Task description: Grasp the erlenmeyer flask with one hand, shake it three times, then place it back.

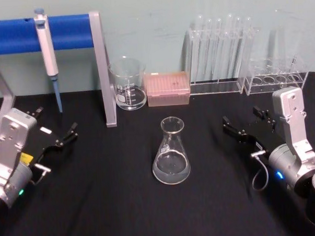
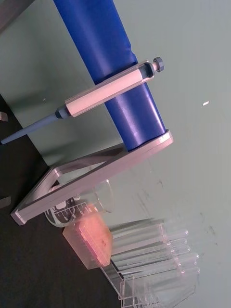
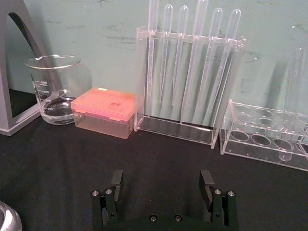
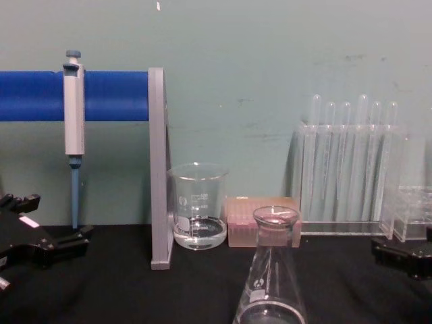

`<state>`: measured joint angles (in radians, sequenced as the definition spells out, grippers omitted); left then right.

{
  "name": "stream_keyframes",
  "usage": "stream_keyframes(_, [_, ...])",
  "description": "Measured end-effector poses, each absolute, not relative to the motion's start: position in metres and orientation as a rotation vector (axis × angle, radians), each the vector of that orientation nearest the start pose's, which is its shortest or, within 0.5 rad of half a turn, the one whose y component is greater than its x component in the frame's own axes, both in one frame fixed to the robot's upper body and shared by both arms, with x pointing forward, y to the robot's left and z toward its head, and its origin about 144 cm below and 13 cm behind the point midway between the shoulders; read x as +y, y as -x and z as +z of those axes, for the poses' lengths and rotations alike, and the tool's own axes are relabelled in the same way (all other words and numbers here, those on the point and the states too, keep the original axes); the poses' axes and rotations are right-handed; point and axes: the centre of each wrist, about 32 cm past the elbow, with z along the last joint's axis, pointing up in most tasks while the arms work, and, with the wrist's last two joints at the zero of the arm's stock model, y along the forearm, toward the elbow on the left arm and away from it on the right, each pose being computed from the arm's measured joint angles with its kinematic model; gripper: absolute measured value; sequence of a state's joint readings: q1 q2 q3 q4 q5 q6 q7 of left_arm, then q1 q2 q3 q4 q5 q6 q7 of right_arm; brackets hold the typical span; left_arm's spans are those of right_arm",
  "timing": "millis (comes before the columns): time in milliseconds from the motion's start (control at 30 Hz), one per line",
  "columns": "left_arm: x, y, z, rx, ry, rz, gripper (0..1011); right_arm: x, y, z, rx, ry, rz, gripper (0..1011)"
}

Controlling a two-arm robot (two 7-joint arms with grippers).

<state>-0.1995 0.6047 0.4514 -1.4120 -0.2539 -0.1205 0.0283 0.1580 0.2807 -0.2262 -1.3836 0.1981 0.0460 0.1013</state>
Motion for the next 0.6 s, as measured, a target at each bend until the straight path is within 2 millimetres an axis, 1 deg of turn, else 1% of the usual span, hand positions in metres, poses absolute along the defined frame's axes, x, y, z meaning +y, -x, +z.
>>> stream_keyframes(600, [0.3097,-0.4886,1.1398,-0.285,-0.304,1.248,1001,-0.2573,-0.4972,1.1304,0.011,0.184,-1.302,1000])
